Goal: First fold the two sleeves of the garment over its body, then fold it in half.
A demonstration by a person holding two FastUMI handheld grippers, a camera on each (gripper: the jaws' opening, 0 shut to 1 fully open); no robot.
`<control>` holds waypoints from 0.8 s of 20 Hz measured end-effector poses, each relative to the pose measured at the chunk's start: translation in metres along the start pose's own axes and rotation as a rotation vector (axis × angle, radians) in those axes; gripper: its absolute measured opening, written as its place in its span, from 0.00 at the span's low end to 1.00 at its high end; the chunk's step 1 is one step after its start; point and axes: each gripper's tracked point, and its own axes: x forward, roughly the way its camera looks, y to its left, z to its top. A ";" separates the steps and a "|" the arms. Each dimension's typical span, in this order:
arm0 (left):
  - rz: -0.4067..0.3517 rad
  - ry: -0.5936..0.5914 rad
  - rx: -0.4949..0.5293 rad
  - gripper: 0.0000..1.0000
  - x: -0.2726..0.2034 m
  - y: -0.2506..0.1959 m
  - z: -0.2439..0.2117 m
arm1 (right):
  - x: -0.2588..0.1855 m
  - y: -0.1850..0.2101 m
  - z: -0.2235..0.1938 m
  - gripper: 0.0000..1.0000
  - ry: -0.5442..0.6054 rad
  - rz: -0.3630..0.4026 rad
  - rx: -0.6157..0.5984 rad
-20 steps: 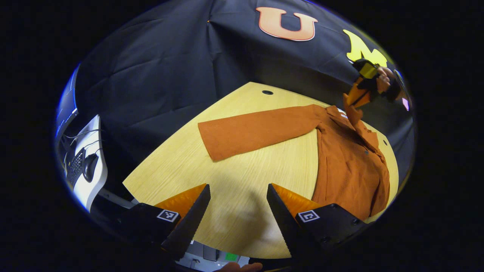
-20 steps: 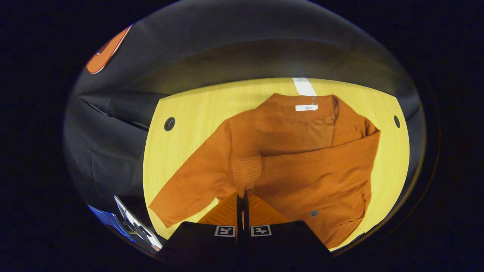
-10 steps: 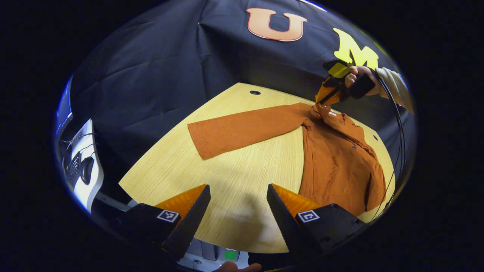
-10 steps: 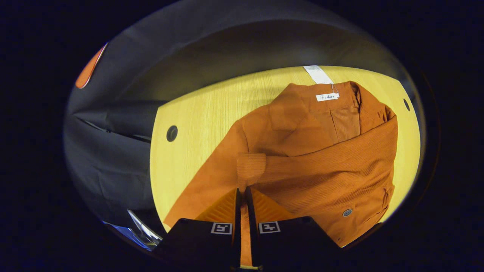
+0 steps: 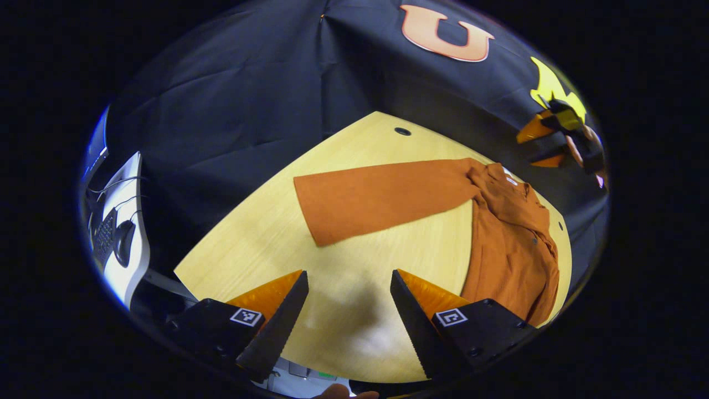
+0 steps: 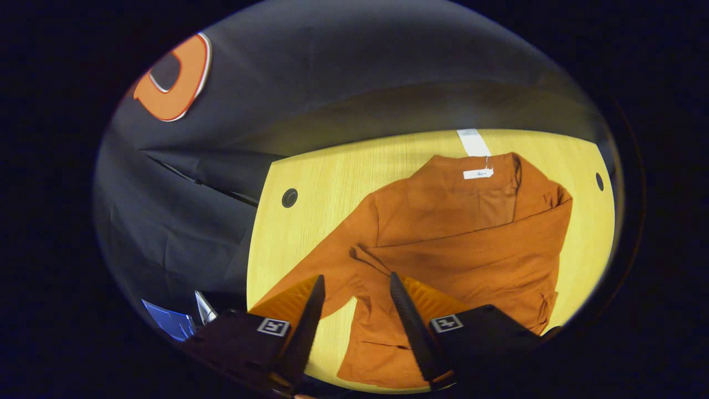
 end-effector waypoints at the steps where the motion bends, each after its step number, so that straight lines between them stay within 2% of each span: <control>1: 0.010 0.009 -0.011 0.97 0.006 0.005 0.010 | -0.012 0.003 -0.006 0.77 0.006 0.028 0.001; 3: 0.028 0.035 -0.044 0.97 0.016 0.012 0.026 | -0.038 0.002 -0.016 0.98 0.015 0.080 0.010; 7: 0.023 0.130 -0.169 0.97 0.041 0.014 0.043 | -0.090 -0.026 -0.042 0.98 0.005 0.098 -0.028; 11: 0.087 0.251 -0.248 0.97 0.065 0.031 0.044 | -0.134 -0.089 -0.070 0.98 -0.063 0.009 -0.126; 14: 0.093 0.376 -0.309 0.97 0.076 0.032 0.038 | -0.165 -0.138 -0.101 0.98 -0.123 -0.064 -0.154; 16: 0.138 0.426 -0.289 0.94 0.080 0.046 0.041 | -0.185 -0.167 -0.122 0.98 -0.177 -0.098 -0.190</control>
